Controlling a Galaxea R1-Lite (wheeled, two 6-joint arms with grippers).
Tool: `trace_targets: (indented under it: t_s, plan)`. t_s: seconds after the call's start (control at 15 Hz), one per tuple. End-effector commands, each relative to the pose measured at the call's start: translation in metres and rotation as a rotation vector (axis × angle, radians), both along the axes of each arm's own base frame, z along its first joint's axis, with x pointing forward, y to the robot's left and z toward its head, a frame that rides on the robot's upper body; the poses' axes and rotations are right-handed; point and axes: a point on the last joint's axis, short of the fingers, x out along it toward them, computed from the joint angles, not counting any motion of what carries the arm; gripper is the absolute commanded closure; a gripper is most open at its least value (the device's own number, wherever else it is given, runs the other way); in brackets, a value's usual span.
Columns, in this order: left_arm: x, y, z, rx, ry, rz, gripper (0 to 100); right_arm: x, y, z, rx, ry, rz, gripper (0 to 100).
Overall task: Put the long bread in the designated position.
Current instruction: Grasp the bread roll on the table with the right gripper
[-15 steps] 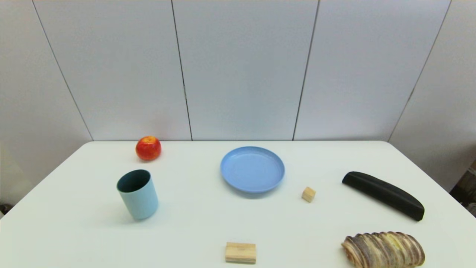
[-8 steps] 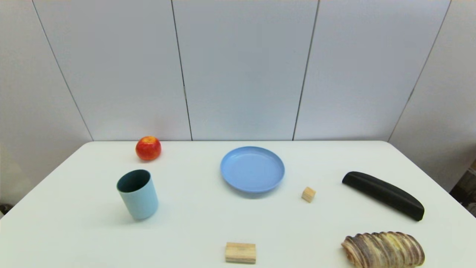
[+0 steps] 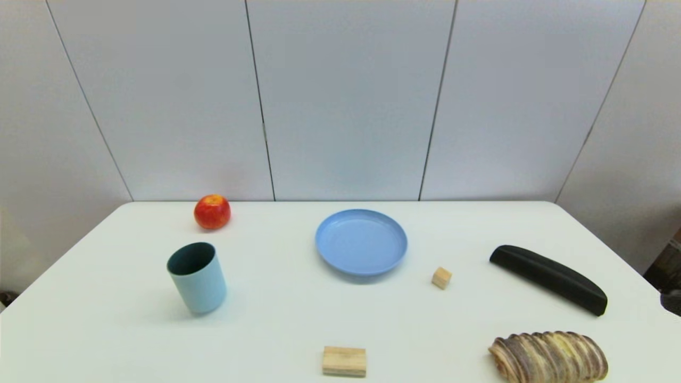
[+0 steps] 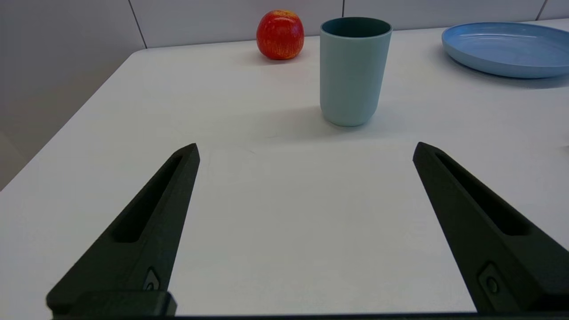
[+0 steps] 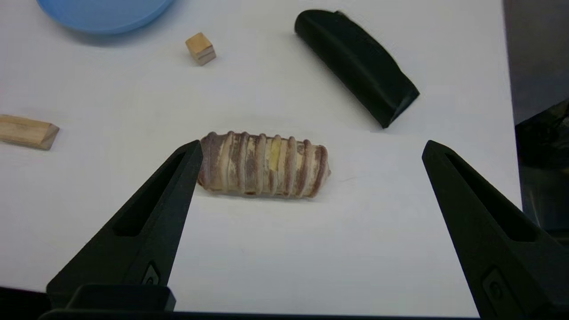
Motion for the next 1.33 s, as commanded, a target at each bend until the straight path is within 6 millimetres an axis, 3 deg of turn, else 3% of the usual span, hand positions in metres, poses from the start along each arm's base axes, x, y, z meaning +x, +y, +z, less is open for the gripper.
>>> trace_targets:
  t_s: [0.07, 0.27, 0.6, 0.8, 1.13, 1.33]
  plan:
    - [0.000, 0.000, 0.000, 0.000, 0.003, -0.001, 0, 0.043, 0.008, 0.001, -0.208, 0.279, 0.278, 0]
    - [0.000, 0.000, 0.000, 0.000, 0.003, 0.001, 0, 0.061, 0.016, 0.001, -0.190, 0.324, 0.581, 0]
    - [0.000, 0.000, 0.000, 0.000, 0.003, -0.001, 0, 0.088, 0.020, -0.035, -0.389, 0.371, 0.975, 0]
    - [0.000, 0.000, 0.000, 0.000, 0.003, -0.001, 0, 0.103, 0.020, -0.053, -0.430, 0.423, 1.093, 0]
    - [0.000, 0.000, 0.000, 0.000, 0.003, -0.001, 0, 0.125, -0.001, -0.070, -0.626, 0.335, 1.358, 0]
    - [0.000, 0.000, 0.000, 0.000, 0.003, -0.001, 0, 0.133, -0.005, -0.079, -0.659, 0.317, 1.447, 0]
